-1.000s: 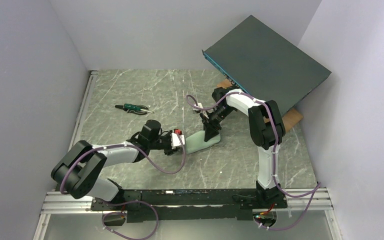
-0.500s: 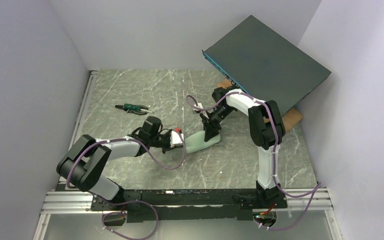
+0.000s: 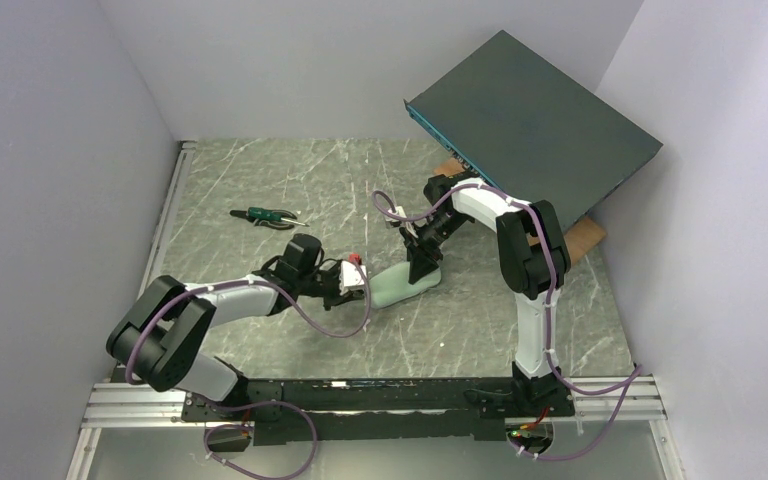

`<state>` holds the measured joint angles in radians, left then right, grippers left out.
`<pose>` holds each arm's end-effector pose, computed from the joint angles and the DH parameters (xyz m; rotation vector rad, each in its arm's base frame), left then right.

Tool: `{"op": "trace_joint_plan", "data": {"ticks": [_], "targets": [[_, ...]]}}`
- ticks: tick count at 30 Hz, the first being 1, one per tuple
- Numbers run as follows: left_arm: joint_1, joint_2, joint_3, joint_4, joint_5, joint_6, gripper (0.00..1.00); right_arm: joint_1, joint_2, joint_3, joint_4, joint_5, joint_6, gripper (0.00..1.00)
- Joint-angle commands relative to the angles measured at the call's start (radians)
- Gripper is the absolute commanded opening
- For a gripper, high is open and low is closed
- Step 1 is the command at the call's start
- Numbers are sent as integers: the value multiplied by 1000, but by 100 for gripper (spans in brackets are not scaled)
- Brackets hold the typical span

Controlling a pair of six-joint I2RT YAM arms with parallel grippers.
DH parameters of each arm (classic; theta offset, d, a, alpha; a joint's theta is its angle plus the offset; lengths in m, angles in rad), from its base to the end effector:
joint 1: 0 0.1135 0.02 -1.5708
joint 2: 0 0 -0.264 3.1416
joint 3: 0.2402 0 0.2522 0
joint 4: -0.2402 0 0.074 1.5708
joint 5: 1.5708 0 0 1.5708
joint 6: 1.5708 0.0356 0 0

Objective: Open the umbrella

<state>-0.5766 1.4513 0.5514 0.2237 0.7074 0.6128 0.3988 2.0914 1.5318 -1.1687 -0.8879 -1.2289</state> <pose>0.2109 -0.1648 0.1578 1.5048 1.5518 -0.7673 0.3354 0.1713 0.1681 -1.8577 1.8917 1.2374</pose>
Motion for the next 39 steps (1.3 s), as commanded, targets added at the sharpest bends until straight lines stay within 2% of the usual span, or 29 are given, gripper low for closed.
{"op": "trace_joint_plan", "data": {"ticks": [1, 9, 10, 13, 18, 26, 29, 33, 39], "targets": [[7, 22, 10, 40, -12, -53, 21, 11, 41, -14, -7, 100, -32, 0], [6, 55, 30, 50, -49, -76, 16, 11, 43, -16, 3, 91, -18, 0], [4, 57, 32, 44, -50, -76, 19, 10, 43, -16, 4, 90, -15, 0], [0, 57, 33, 46, -64, -101, 41, 10, 45, -15, 10, 87, -8, 0], [-24, 59, 21, 45, -54, -112, 48, 11, 45, -15, 16, 86, -1, 0], [-70, 132, 34, 134, -105, -228, 41, 7, 45, -20, 36, 81, 32, 0], [-69, 166, 52, 155, -145, -299, 33, 6, 39, -28, 52, 82, 49, 0], [-70, 176, 35, 200, -172, -364, 29, 6, 31, -45, 94, 94, 94, 0], [-75, 116, -7, 237, -135, -371, 5, 6, 14, -79, 179, 118, 185, 0]]}}
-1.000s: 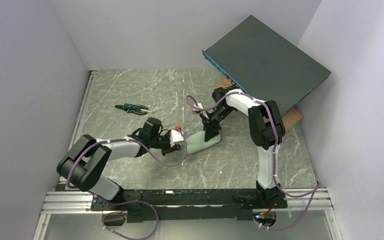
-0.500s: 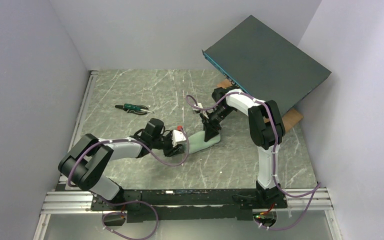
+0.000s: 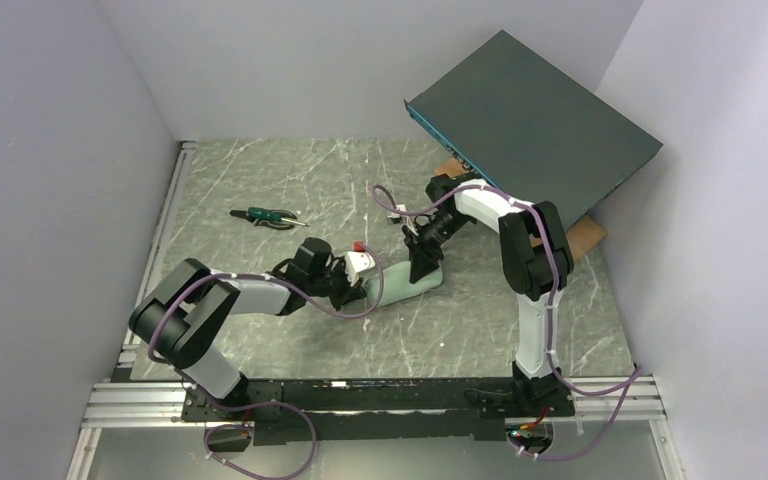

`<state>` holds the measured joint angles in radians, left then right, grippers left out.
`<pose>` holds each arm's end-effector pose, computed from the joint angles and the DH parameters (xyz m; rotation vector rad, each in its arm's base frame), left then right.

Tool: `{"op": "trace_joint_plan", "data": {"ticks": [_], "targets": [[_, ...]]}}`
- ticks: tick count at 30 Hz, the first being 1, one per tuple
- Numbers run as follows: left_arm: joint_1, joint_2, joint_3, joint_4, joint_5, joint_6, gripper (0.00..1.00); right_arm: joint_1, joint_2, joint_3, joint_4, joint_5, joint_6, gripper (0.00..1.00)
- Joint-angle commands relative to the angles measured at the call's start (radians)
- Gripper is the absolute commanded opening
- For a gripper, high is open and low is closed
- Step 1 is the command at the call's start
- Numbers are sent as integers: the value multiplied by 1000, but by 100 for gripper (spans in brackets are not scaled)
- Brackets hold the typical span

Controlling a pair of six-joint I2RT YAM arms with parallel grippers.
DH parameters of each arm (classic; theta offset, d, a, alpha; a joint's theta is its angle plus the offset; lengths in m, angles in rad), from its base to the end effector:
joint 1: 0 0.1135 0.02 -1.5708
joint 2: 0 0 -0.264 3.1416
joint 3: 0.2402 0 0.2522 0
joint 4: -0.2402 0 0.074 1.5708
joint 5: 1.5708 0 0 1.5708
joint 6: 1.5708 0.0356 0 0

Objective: Open the umbrella

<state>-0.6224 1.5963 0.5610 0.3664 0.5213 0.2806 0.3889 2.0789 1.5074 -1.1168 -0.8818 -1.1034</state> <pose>0.2217 -0.1809 0.1323 1.2296 1.8770 -0.7682 0.3371 0.1678 0.1661 -1.7580 2.0109 1.2353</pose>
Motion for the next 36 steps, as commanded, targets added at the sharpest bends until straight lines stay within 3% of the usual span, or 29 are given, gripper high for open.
{"op": "trace_joint_plan", "data": {"ticks": [1, 9, 17, 20, 22, 28, 32, 36], "targets": [[-32, -41, -23, 88, 63, -25, 1, 16, 25, -58, 143, 117, 78, 0], [-84, -95, -68, 43, 124, 30, 0, 8, 11, -81, 232, 145, 180, 0], [-92, -130, -89, 73, 111, -34, 0, 4, -4, -100, 198, 112, 114, 0], [-61, -195, -133, 92, 60, -67, 26, 1, -8, -102, 163, 95, 66, 0], [-53, -236, -156, 91, 6, -58, 33, 3, -2, -93, 140, 87, 49, 0], [-53, -228, -140, 85, -133, -18, 36, 4, 9, -71, 98, 76, 18, 0], [-52, -172, -109, 109, -139, 13, 43, 6, 11, -67, 85, 71, 9, 0], [-52, -115, -82, 146, -146, 50, 41, 10, 8, -61, 65, 65, -11, 0]]}}
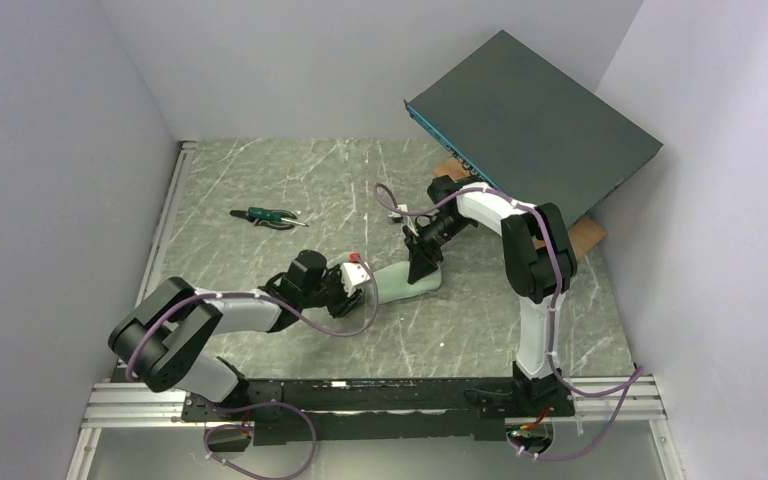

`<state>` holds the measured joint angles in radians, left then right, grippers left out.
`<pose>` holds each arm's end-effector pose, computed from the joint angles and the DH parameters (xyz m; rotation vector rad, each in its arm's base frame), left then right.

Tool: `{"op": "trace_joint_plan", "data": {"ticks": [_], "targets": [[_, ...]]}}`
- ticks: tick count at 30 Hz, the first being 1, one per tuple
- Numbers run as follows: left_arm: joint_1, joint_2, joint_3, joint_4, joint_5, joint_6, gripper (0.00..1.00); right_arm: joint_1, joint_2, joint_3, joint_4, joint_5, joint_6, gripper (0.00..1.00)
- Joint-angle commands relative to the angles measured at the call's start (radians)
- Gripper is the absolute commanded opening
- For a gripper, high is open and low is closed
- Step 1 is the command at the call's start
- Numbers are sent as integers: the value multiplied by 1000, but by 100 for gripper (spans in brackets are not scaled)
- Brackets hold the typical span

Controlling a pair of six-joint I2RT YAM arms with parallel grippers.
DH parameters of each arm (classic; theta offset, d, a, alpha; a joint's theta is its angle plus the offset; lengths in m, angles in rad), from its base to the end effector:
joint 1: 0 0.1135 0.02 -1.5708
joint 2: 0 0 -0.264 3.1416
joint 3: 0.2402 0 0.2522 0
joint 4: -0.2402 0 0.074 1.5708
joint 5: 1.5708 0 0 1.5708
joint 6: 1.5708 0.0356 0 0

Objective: Open the umbrella

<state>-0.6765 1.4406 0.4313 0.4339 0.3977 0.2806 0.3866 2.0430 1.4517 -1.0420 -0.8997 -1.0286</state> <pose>0.1914 -0.1714 0.1417 1.2014 1.8037 -0.6558 0.3330 0.1657 0.1659 -1.6887 2.0357 1.2379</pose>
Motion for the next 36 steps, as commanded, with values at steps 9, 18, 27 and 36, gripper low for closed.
{"op": "trace_joint_plan", "data": {"ticks": [9, 18, 27, 36], "targets": [[3, 155, 116, 123, 53, 129, 36, 22, 51, -1, -29, 87, -104, 0], [12, 156, 105, 164, 72, 109, 10, 22, 55, -7, -26, 89, -101, 0], [3, 77, 35, 141, 146, 139, 0, 18, 60, -5, 43, 107, 0, 0], [-48, 73, 2, 146, 208, 95, 0, 0, 48, -8, 136, 113, 157, 0]]}}
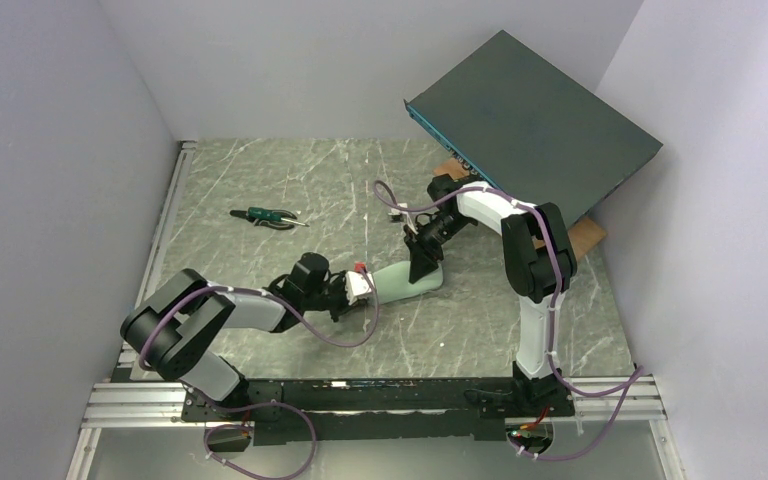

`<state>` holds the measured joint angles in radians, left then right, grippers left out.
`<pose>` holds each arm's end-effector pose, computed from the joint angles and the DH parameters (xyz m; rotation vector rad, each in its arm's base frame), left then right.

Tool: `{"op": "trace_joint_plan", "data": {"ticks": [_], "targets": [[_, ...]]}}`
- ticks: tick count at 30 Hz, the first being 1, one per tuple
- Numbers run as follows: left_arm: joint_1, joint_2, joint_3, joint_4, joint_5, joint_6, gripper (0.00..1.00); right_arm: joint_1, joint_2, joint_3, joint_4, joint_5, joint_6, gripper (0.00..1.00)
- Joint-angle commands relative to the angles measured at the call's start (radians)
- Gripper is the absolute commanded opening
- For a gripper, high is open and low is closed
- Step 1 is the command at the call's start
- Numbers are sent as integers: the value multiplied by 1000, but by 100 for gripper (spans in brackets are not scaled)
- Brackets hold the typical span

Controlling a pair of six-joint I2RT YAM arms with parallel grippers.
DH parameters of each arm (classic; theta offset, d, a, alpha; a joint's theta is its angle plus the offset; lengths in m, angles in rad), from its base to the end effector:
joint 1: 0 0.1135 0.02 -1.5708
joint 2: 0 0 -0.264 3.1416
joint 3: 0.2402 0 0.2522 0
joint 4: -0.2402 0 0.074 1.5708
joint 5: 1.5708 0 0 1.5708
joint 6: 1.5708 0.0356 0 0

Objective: Open the umbrella

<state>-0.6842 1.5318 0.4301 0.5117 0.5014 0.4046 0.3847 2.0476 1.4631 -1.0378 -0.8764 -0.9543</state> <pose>0.1917 -0.1785 0.1274 1.3591 1.6796 -0.7021 0.3360 0.1656 0.1663 -1.6384 2.1223 1.2250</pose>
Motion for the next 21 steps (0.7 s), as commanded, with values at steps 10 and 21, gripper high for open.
{"op": "trace_joint_plan", "data": {"ticks": [10, 21], "targets": [[-55, 11, 47, 157, -53, -258, 0, 4, -49, -141, 447, 25, 574, 0], [-71, 80, 120, 178, -73, -296, 0, 47, -103, -283, 851, 155, 1005, 0]]}}
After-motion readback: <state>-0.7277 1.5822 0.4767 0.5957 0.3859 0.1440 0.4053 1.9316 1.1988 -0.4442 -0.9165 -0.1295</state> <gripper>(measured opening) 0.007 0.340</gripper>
